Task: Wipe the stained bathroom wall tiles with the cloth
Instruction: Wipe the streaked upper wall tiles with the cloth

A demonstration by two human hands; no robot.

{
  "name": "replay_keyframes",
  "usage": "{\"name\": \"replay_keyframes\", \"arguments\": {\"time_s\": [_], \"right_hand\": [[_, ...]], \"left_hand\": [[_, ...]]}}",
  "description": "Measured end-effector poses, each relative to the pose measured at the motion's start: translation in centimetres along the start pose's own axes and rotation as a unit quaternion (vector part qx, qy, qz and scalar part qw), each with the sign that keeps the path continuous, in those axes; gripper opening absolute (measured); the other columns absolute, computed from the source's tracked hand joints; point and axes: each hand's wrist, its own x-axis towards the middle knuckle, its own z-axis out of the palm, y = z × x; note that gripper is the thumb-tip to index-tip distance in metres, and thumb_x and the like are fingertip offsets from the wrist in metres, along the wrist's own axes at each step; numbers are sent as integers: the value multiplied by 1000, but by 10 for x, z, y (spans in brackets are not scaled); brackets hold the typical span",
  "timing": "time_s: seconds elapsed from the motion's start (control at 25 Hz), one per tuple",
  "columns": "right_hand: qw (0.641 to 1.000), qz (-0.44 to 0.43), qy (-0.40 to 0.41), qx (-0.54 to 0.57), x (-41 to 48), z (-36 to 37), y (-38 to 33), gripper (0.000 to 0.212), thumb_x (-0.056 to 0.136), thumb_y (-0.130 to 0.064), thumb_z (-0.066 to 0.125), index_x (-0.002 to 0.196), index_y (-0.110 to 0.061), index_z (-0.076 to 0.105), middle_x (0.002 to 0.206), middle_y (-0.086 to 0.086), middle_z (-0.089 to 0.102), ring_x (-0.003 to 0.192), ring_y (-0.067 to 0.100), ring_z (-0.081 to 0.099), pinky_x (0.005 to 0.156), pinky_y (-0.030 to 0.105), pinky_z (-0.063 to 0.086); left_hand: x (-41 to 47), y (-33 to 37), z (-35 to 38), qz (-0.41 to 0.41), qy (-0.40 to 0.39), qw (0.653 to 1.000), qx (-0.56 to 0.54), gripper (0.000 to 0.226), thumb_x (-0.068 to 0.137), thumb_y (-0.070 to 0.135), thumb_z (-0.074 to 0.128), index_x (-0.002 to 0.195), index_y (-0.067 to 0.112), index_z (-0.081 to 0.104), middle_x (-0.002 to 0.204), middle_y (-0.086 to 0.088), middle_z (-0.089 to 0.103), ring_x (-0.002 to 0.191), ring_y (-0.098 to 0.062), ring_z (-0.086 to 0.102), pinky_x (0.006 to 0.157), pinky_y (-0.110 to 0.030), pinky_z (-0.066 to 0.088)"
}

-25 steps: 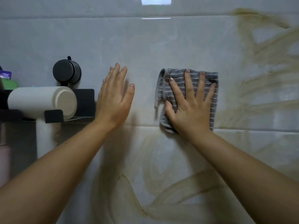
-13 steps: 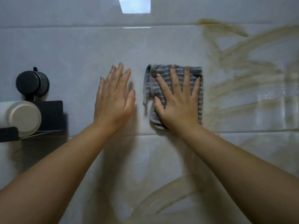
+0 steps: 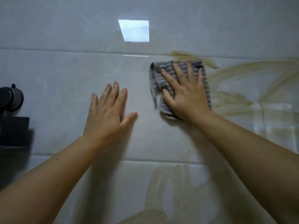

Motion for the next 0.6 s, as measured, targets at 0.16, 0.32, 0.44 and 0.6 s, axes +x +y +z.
{"name": "replay_keyframes", "arguments": {"time_s": [0.16, 0.32, 0.44, 0.6], "right_hand": [[982, 187, -8, 2, 11, -6, 25, 64, 91, -54, 20, 153, -35, 19, 164, 3, 7, 149, 34, -3, 117, 61, -5], [999, 4, -47, 8, 31, -2, -34, 65, 90, -56, 20, 153, -40, 15, 164, 0, 3, 149, 32, -6, 116, 59, -8], [994, 107, -20, 8, 62, -7, 12, 65, 90, -57, 21, 152, -39, 20, 163, -1, 8, 150, 32, -2, 118, 59, -4], [967, 256, -14, -6, 44, -12, 22, 64, 92, -54, 23, 153, -34, 19, 164, 2, 6, 149, 34, -3, 117, 61, -4]], "left_hand": [[-1, 1, 4, -5, 2, 1000, 0, 85, 85, 71, 14, 157, 27, 8, 166, 3, -5, 151, -11, -11, 120, -44, -9], [-2, -2, 6, 3, 14, 1000, 6, 82, 88, 70, 17, 157, 26, 11, 166, 2, -1, 152, -13, -8, 119, -44, -10], [-1, -5, 10, 14, 19, 1000, -1, 82, 89, 72, 16, 157, 27, 10, 166, 1, -1, 152, -14, -8, 120, -46, -8], [-1, -8, 15, 22, 37, 999, -18, 82, 89, 72, 19, 156, 26, 16, 166, 0, 5, 152, -15, -3, 121, -49, -3]]}}
